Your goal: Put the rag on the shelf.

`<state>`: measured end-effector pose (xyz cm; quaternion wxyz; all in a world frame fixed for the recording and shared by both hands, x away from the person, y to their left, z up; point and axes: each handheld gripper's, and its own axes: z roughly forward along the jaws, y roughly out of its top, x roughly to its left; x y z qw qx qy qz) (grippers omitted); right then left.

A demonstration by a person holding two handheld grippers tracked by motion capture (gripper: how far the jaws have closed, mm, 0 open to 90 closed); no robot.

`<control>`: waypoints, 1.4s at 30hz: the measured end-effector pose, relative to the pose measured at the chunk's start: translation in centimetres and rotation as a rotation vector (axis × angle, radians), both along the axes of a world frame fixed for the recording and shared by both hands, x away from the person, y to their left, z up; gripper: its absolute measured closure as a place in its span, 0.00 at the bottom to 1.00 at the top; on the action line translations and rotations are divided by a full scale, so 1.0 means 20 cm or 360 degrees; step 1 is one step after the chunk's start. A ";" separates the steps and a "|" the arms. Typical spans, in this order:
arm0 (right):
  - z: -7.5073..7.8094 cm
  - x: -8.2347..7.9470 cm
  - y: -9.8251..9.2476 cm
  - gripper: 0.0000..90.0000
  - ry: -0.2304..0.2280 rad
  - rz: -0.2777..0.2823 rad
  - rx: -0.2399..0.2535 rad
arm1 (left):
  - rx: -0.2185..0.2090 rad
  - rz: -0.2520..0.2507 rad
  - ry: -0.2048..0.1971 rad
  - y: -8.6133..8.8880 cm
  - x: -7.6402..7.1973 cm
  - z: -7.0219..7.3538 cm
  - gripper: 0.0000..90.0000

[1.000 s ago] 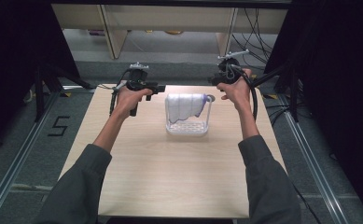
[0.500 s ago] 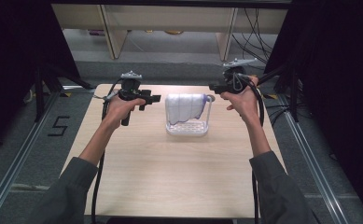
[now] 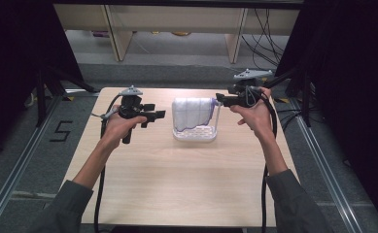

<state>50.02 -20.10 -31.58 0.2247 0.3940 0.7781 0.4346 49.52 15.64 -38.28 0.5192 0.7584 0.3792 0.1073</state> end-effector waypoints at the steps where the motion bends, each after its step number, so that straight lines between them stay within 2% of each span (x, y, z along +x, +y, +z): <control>1: 0.00 -0.01 0.00 0.49 0.0009 0.0008 0.0002 | -0.0006 0.0001 -0.0002 0.00 -0.01 0.00 0.42; 6: -0.02 -0.05 0.00 0.49 0.0018 0.0024 0.0008 | -0.0002 0.0005 -0.0028 0.02 -0.07 -0.01 0.42; 7: -0.03 -0.05 0.00 0.49 -0.0006 0.0031 0.0013 | 0.0002 0.0005 -0.0030 0.02 -0.09 -0.01 0.42; 10: -0.03 -0.08 0.00 0.48 0.0015 0.0022 0.0020 | -0.0001 0.0001 -0.0033 0.03 -0.12 -0.03 0.41; 11: -0.04 -0.08 -0.01 0.48 -0.0015 0.0044 0.0015 | -0.0011 -0.0005 -0.0035 0.04 -0.14 -0.04 0.41; 13: -0.05 -0.09 -0.01 0.48 -0.0017 0.0038 0.0021 | -0.0005 0.0000 -0.0038 0.04 -0.15 -0.04 0.41; 15: -0.06 -0.11 -0.01 0.47 -0.0013 0.0043 0.0040 | -0.0008 -0.0007 -0.0032 0.04 -0.16 -0.04 0.41; 16: -0.05 -0.13 -0.01 0.47 0.0024 0.0035 0.0049 | -0.0013 -0.0016 -0.0038 0.04 -0.17 -0.05 0.41; 17: -0.06 -0.12 -0.01 0.47 -0.0013 0.0048 0.0037 | -0.0013 -0.0013 -0.0033 0.04 -0.18 -0.05 0.41; 18: -0.07 -0.13 -0.01 0.47 -0.0021 0.0066 0.0034 | -0.0023 -0.0023 -0.0042 0.04 -0.18 -0.05 0.41; 20: -0.07 -0.14 -0.01 0.47 0.0006 0.0051 0.0045 | -0.0030 -0.0034 -0.0052 0.03 -0.20 -0.05 0.41; 21: -0.08 -0.14 -0.01 0.47 -0.0019 0.0060 0.0042 | -0.0020 -0.0028 -0.0055 0.03 -0.21 -0.05 0.41; 22: -0.08 -0.15 -0.01 0.47 0.0000 0.0061 0.0043 | -0.0029 -0.0034 -0.0057 0.03 -0.21 -0.05 0.41; 23: -0.09 -0.16 0.00 0.47 -0.0015 0.0068 0.0049 | -0.0011 -0.0029 -0.0060 0.03 -0.23 -0.05 0.41; 24: -0.09 -0.17 0.00 0.47 0.0000 0.0064 0.0059 | -0.0020 -0.0035 -0.0060 0.02 -0.23 -0.06 0.41; 27: -0.11 -0.18 0.00 0.47 -0.0025 0.0073 0.0067 | -0.0020 -0.0044 -0.0060 0.02 -0.25 -0.07 0.40; 28: -0.11 -0.19 0.00 0.47 0.0009 0.0074 0.0068 | -0.0020 -0.0044 -0.0060 0.02 -0.25 -0.07 0.40; 29: -0.11 -0.19 0.00 0.47 0.0009 0.0074 0.0068 | -0.0026 -0.0054 -0.0061 0.02 -0.25 -0.07 0.40; 33: -0.14 -0.20 0.00 0.46 -0.0022 0.0099 0.0073 | -0.0025 -0.0060 -0.0063 0.01 -0.27 -0.08 0.40; 34: -0.14 -0.21 0.01 0.45 0.0006 0.0088 0.0085 | -0.0024 -0.0067 -0.0065 0.01 -0.28 -0.08 0.39; 36: -0.14 -0.21 0.00 0.45 0.0008 0.0100 0.0079 | -0.0019 -0.0072 -0.0066 0.01 -0.28 -0.09 0.39; 37: -0.15 -0.22 0.01 0.44 0.0002 0.0091 0.0099 | -0.0016 -0.0071 -0.0067 0.01 -0.29 -0.09 0.38; 38: -0.15 -0.22 0.01 0.44 0.0005 0.0105 0.0087 | -0.0012 -0.0073 -0.0068 0.01 -0.29 -0.09 0.38; 40: -0.16 -0.22 0.00 0.43 -0.0038 0.0110 0.0088 | -0.0002 -0.0079 -0.0066 0.00 -0.29 -0.10 0.36; 41: -0.16 -0.23 0.01 0.42 0.0024 0.0110 0.0112 | 0.0007 -0.0076 -0.0068 0.00 -0.30 -0.10 0.36; 42: -0.16 -0.23 0.01 0.42 0.0018 0.0106 0.0129 | 0.0000 -0.0083 -0.0069 0.00 -0.30 -0.10 0.36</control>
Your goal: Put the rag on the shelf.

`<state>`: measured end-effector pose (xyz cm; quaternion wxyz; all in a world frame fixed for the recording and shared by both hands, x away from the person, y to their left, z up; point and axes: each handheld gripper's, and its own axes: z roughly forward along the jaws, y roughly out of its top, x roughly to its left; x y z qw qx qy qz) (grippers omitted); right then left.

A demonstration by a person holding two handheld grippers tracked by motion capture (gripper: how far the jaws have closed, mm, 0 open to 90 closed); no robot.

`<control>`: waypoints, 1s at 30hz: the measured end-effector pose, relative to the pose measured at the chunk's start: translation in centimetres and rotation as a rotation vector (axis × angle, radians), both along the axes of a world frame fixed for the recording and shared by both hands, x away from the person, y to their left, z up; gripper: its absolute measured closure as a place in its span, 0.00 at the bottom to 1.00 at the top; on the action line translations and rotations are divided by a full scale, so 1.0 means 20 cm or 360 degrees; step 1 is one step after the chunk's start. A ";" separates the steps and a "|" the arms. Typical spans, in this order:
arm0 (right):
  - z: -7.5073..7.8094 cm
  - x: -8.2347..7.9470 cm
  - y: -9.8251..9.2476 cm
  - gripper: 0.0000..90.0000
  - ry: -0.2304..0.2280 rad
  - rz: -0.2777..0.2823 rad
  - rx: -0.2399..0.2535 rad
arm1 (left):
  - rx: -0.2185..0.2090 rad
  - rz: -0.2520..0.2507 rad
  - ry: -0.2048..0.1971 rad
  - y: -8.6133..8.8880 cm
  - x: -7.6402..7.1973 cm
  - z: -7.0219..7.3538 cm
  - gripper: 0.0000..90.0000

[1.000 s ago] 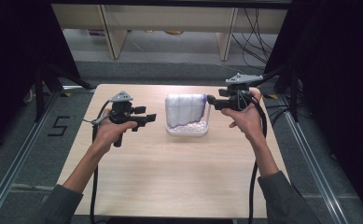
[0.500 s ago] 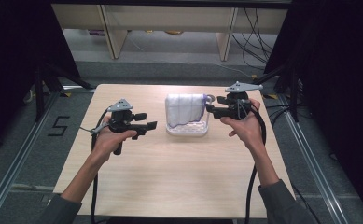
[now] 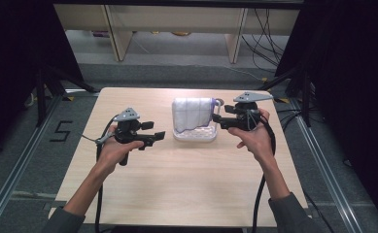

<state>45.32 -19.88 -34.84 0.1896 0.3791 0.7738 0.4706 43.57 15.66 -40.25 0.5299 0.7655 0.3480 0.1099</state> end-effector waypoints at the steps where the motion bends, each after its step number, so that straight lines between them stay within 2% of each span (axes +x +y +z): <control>1: 0.00 0.00 0.00 0.41 -0.0016 0.0000 -0.0008 | 0.0006 0.0010 -0.0003 0.00 -0.01 0.00 0.36; 2: -0.01 -0.02 0.00 0.40 0.0007 -0.0001 -0.0005 | -0.0002 0.0005 0.0000 0.00 -0.02 0.00 0.36; 5: -0.02 -0.02 -0.01 0.40 -0.0014 0.0007 0.0002 | 0.0026 -0.0003 -0.0004 0.00 -0.03 -0.01 0.36; 6: -0.02 -0.03 -0.01 0.40 0.0000 0.0003 -0.0011 | 0.0016 -0.0003 -0.0006 0.00 -0.04 -0.01 0.35; 7: -0.03 -0.04 0.00 0.40 0.0021 -0.0007 0.0027 | 0.0020 -0.0014 -0.0004 0.00 -0.04 -0.02 0.35; 8: -0.03 -0.04 -0.01 0.40 0.0001 0.0005 0.0000 | 0.0017 -0.0011 -0.0001 0.00 -0.05 -0.02 0.35; 9: -0.04 -0.05 0.00 0.40 0.0010 0.0000 0.0029 | 0.0018 -0.0011 0.0001 0.00 -0.05 -0.02 0.35; 10: -0.05 -0.05 -0.01 0.39 0.0005 0.0021 0.0021 | 0.0024 -0.0008 0.0004 0.00 -0.06 -0.02 0.35; 11: -0.05 -0.06 -0.01 0.39 0.0011 0.0010 0.0007 | 0.0021 -0.0028 0.0013 0.00 -0.06 -0.03 0.35; 12: -0.06 -0.07 0.00 0.39 0.0007 -0.0003 0.0021 | 0.0020 -0.0015 0.0014 0.00 -0.07 -0.03 0.35; 13: -0.06 -0.07 0.00 0.39 0.0028 0.0007 0.0009 | 0.0020 -0.0015 0.0014 0.00 -0.07 -0.03 0.35; 14: -0.07 -0.07 0.00 0.39 -0.0002 0.0027 0.0010 | 0.0032 -0.0024 0.0013 0.00 -0.07 -0.03 0.35; 15: -0.07 -0.07 0.00 0.39 0.0016 0.0022 -0.0006 | 0.0033 -0.0028 0.0014 0.00 -0.08 -0.04 0.35; 17: -0.08 -0.08 0.00 0.39 0.0009 0.0008 0.0011 | 0.0043 -0.0028 0.0014 0.00 -0.08 -0.05 0.34; 18: -0.08 -0.08 0.00 0.39 0.0017 0.0036 -0.0008 | 0.0055 -0.0020 0.0015 0.00 -0.09 -0.05 0.34; 20: -0.09 -0.09 0.00 0.38 0.0016 0.0021 -0.0025 | 0.0062 -0.0023 0.0021 0.00 -0.09 -0.06 0.34; 21: -0.09 -0.09 0.00 0.38 -0.0016 0.0029 -0.0030 | 0.0055 -0.0026 0.0018 0.00 -0.10 -0.07 0.34; 22: -0.09 -0.10 0.01 0.38 0.0028 0.0026 -0.0019 | 0.0054 -0.0028 0.0020 0.00 -0.10 -0.07 0.34; 24: -0.10 -0.10 0.01 0.38 0.0014 0.0045 -0.0025 | 0.0069 -0.0034 0.0023 0.00 -0.11 -0.08 0.33; 27: -0.11 -0.11 0.02 0.37 0.0030 0.0063 -0.0001 | 0.0076 -0.0043 0.0026 0.00 -0.12 -0.10 0.32; 28: -0.10 -0.11 0.02 0.37 0.0030 0.0053 -0.0030 | 0.0088 -0.0050 0.0031 0.00 -0.12 -0.10 0.31; 29: -0.11 -0.11 0.03 0.37 0.0020 0.0062 -0.0010 | 0.0083 -0.0055 0.0022 0.00 -0.13 -0.11 0.31; 30: -0.11 -0.11 0.03 0.37 0.0024 0.0065 -0.0033 | 0.0099 -0.0057 0.0025 0.00 -0.13 -0.11 0.31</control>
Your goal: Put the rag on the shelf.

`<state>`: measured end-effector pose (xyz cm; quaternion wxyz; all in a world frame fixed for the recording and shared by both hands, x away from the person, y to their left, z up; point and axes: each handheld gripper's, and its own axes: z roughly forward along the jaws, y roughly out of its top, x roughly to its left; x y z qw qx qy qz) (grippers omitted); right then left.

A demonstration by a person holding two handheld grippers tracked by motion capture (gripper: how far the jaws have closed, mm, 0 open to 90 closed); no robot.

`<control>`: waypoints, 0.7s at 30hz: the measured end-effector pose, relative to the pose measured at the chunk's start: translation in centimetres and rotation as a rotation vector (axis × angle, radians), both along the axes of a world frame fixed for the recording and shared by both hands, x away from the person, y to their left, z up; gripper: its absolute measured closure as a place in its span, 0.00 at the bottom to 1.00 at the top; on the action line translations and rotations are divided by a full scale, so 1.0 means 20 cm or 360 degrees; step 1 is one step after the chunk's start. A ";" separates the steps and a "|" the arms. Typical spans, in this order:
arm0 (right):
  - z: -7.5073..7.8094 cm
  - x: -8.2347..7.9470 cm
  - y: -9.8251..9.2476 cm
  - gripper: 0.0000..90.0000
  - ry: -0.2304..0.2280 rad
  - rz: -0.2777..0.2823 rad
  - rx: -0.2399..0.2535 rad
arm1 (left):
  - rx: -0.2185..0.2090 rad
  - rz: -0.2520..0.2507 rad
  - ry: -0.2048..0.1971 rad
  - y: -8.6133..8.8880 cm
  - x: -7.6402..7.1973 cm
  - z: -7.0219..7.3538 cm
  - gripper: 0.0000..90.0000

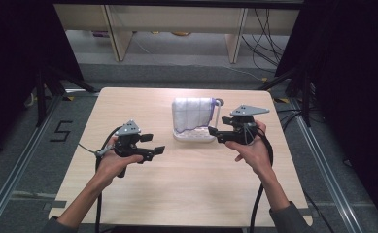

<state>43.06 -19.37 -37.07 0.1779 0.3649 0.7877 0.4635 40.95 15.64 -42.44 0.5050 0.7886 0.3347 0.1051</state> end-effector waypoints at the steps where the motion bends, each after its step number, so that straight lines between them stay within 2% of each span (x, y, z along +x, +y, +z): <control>1: -0.01 -0.01 0.01 0.37 0.0008 0.0007 -0.0004 | -0.0003 -0.0016 0.0000 0.00 0.00 -0.01 0.30; 5: -0.02 -0.02 0.01 0.36 0.0043 0.0006 0.0006 | 0.0009 -0.0020 0.0003 -0.01 -0.02 -0.03 0.29; 6: -0.04 -0.01 0.01 0.36 0.0000 0.0026 -0.0004 | 0.0015 -0.0013 0.0001 -0.01 -0.03 -0.04 0.29; 7: -0.04 -0.02 0.02 0.36 0.0016 -0.0002 0.0004 | 0.0011 -0.0015 0.0009 -0.01 -0.04 -0.05 0.29; 9: -0.06 -0.03 0.03 0.36 0.0051 0.0005 0.0000 | 0.0016 -0.0026 0.0017 0.00 -0.04 -0.06 0.29; 10: -0.07 -0.03 0.03 0.36 0.0043 0.0016 -0.0004 | 0.0032 -0.0014 0.0025 0.00 -0.05 -0.07 0.29; 12: -0.09 -0.05 0.04 0.36 0.0068 0.0035 -0.0033 | 0.0028 -0.0026 0.0033 -0.01 -0.07 -0.09 0.29; 15: -0.13 -0.06 0.07 0.36 0.0086 0.0061 -0.0034 | 0.0025 -0.0025 0.0033 -0.01 -0.09 -0.11 0.29; 17: -0.14 -0.06 0.07 0.36 0.0078 0.0061 -0.0052 | 0.0029 -0.0014 0.0031 -0.01 -0.10 -0.12 0.29; 18: -0.16 -0.08 0.08 0.36 0.0108 0.0063 -0.0047 | 0.0019 -0.0012 0.0035 -0.01 -0.11 -0.14 0.29; 21: -0.17 -0.08 0.09 0.36 0.0105 0.0101 -0.0058 | 0.0010 -0.0020 0.0058 -0.01 -0.13 -0.17 0.29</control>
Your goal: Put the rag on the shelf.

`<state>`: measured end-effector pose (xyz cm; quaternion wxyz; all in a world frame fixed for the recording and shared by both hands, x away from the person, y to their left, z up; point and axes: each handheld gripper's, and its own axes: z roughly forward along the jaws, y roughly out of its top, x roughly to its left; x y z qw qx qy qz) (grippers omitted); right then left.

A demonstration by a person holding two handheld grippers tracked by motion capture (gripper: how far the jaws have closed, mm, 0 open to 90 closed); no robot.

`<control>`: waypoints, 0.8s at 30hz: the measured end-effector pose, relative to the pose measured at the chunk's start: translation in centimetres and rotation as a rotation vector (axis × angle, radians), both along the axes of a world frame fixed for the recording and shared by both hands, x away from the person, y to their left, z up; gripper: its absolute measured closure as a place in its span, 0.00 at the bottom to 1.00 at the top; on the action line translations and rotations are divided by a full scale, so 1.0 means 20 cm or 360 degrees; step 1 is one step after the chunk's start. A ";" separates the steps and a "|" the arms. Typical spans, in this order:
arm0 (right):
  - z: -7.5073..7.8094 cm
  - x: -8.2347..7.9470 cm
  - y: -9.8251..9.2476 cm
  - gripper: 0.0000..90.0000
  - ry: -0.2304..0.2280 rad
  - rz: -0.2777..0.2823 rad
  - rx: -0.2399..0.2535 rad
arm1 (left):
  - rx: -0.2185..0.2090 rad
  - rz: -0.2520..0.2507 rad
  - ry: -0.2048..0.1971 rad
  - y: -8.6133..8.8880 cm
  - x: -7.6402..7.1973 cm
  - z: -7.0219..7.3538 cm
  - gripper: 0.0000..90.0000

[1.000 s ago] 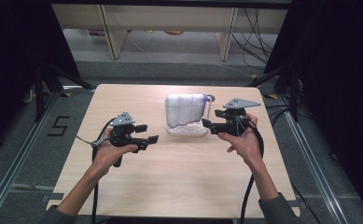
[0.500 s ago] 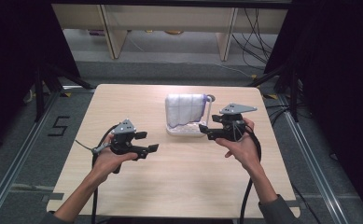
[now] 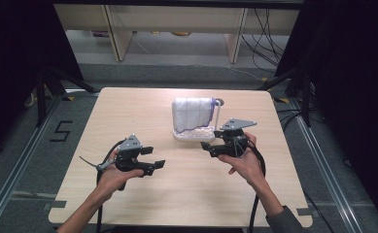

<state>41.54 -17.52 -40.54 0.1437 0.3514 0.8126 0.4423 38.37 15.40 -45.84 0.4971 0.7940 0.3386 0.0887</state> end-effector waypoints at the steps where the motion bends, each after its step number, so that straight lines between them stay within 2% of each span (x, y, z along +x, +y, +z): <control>1: 0.00 -0.01 0.01 0.36 0.0010 -0.0012 0.0004 | -0.0007 0.0006 0.0005 0.00 -0.01 -0.02 0.29; 4: -0.02 -0.02 0.03 0.36 0.0032 0.0011 0.0003 | 0.0024 0.0008 -0.0001 -0.01 -0.03 -0.05 0.29; 5: -0.02 -0.02 0.04 0.36 -0.0005 0.0006 -0.0012 | 0.0026 0.0008 0.0002 -0.01 -0.05 -0.07 0.29; 6: -0.03 -0.03 0.05 0.36 0.0020 0.0004 -0.0020 | 0.0021 -0.0003 -0.0001 0.00 -0.06 -0.08 0.29; 8: -0.04 -0.04 0.06 0.36 0.0019 0.0014 -0.0033 | 0.0047 0.0000 0.0010 0.00 -0.08 -0.09 0.29; 10: -0.06 -0.05 0.07 0.36 0.0026 0.0019 -0.0027 | 0.0040 -0.0007 0.0008 0.00 -0.09 -0.11 0.29; 13: -0.07 -0.08 0.08 0.36 0.0055 0.0057 -0.0043 | 0.0057 -0.0014 -0.0009 0.02 -0.13 -0.12 0.29; 16: -0.08 -0.10 0.07 0.36 0.0040 0.0047 -0.0044 | 0.0070 -0.0012 -0.0013 0.03 -0.15 -0.12 0.29; 17: -0.09 -0.11 0.07 0.36 0.0063 0.0052 -0.0044 | 0.0061 -0.0018 -0.0015 0.03 -0.15 -0.12 0.29; 18: -0.09 -0.11 0.07 0.36 0.0037 0.0047 -0.0051 | 0.0061 -0.0016 -0.0019 0.03 -0.17 -0.12 0.29; 19: -0.10 -0.12 0.07 0.36 0.0058 0.0047 -0.0046 | 0.0071 -0.0020 -0.0020 0.03 -0.18 -0.13 0.28; 20: -0.11 -0.13 0.06 0.36 0.0057 0.0058 -0.0057 | 0.0048 -0.0025 -0.0033 0.03 -0.19 -0.14 0.28; 22: -0.12 -0.15 0.06 0.36 0.0064 0.0049 -0.0050 | 0.0085 -0.0046 -0.0030 0.03 -0.20 -0.14 0.28; 24: -0.13 -0.16 0.05 0.36 0.0069 0.0055 -0.0068 | 0.0074 -0.0050 -0.0020 0.03 -0.22 -0.14 0.28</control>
